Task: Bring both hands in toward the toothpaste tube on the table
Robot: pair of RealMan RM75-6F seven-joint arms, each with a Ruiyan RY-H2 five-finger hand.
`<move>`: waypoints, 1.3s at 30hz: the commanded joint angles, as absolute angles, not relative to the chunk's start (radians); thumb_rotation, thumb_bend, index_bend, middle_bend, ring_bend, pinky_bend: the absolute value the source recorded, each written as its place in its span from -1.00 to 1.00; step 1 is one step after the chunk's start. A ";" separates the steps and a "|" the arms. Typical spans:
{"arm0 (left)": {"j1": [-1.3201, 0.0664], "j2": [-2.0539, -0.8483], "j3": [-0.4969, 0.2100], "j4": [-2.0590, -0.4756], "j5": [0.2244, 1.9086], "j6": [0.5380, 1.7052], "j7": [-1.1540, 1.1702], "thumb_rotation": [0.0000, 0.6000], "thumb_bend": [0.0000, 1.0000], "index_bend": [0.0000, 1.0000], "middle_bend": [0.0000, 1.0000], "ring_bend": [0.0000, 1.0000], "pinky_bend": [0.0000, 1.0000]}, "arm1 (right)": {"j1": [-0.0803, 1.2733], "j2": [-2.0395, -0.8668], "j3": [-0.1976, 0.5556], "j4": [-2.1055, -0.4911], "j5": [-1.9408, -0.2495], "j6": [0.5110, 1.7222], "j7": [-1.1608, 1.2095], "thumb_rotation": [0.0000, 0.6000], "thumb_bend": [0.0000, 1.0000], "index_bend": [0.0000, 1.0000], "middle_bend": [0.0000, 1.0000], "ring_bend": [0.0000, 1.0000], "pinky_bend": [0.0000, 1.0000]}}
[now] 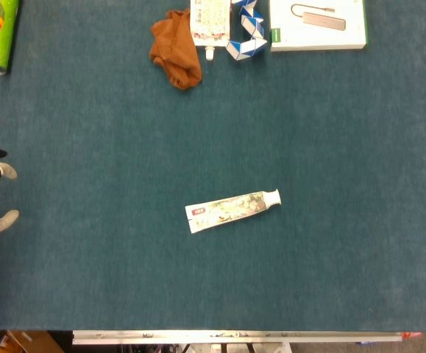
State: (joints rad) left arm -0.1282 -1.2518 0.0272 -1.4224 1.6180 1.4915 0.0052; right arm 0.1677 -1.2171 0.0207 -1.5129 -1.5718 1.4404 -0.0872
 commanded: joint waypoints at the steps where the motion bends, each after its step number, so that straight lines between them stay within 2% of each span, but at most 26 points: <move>1: -0.128 -1.251 0.028 -1.426 1.617 1.491 0.003 1.00 -1.00 -0.12 -0.45 -0.55 -0.53 | 0.165 -1.215 0.021 -1.514 -1.577 1.447 -0.082 1.00 -1.00 -1.00 -0.50 -0.77 -0.85; 13: -0.125 -1.247 0.026 -1.432 1.615 1.493 0.009 1.00 -1.00 -0.11 -0.44 -0.55 -0.52 | 0.167 -1.204 0.019 -1.531 -1.562 1.418 -0.099 1.00 -1.00 -0.98 -0.50 -0.76 -0.85; 15: -0.125 -1.246 0.026 -1.434 1.615 1.494 0.006 1.00 -1.00 -0.11 -0.44 -0.55 -0.52 | 0.165 -1.203 0.018 -1.535 -1.561 1.418 -0.110 1.00 -1.00 -0.87 -0.50 -0.76 -0.85; 17: -0.125 -1.244 0.029 -1.437 1.623 1.497 0.000 1.00 -1.00 -0.11 -0.43 -0.55 -0.52 | 0.164 -1.202 0.014 -1.542 -1.563 1.415 -0.126 1.00 -1.00 -0.65 -0.49 -0.77 -0.85; 20: -0.125 -1.243 0.030 -1.439 1.633 1.505 -0.005 1.00 -1.00 -0.11 -0.43 -0.55 -0.52 | 0.166 -1.203 0.010 -1.544 -1.562 1.402 -0.142 1.00 -1.00 -0.42 -0.49 -0.77 -0.85; 24: -0.124 -1.245 0.031 -1.435 1.640 1.512 -0.010 1.00 -1.00 -0.10 -0.37 -0.54 -0.52 | 0.170 -1.197 0.008 -1.553 -1.550 1.381 -0.153 1.00 -1.00 -0.17 -0.34 -0.71 -0.85; 26: -0.124 -1.246 0.032 -1.435 1.645 1.517 -0.018 1.00 -1.00 -0.08 -0.25 -0.51 -0.52 | 0.171 -1.195 0.008 -1.555 -1.553 1.381 -0.148 1.00 -1.00 -0.06 -0.21 -0.61 -0.85; 28: -0.124 -1.248 0.032 -1.430 1.658 1.530 -0.037 1.00 -1.00 -0.02 -0.03 -0.40 -0.52 | 0.171 -1.196 0.008 -1.553 -1.563 1.389 -0.133 1.00 -1.00 0.12 -0.03 -0.43 -0.85; 31: -0.123 -1.256 0.031 -1.411 1.681 1.559 -0.078 1.00 -1.00 0.26 0.31 -0.19 -0.52 | 0.169 -1.202 0.011 -1.543 -1.582 1.412 -0.103 1.00 -1.00 0.39 0.19 -0.18 -0.85; 36: -0.123 -1.261 0.032 -1.397 1.695 1.578 -0.121 1.00 -1.00 0.64 0.75 0.15 -0.52 | 0.165 -1.203 0.012 -1.537 -1.586 1.422 -0.076 1.00 -1.00 0.89 0.57 0.24 -0.85; 39: -0.123 -1.256 0.035 -1.401 1.695 1.576 -0.130 1.00 -1.00 0.80 0.93 0.34 -0.52 | 0.167 -1.200 0.012 -1.546 -1.576 1.410 -0.077 1.00 -1.00 1.00 0.67 0.34 -0.85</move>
State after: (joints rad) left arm -0.1229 -1.2571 0.0349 -1.4004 1.6953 1.5769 -0.1289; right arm 0.1662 -1.2010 0.0119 -1.5439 -1.5777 1.4114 -0.0773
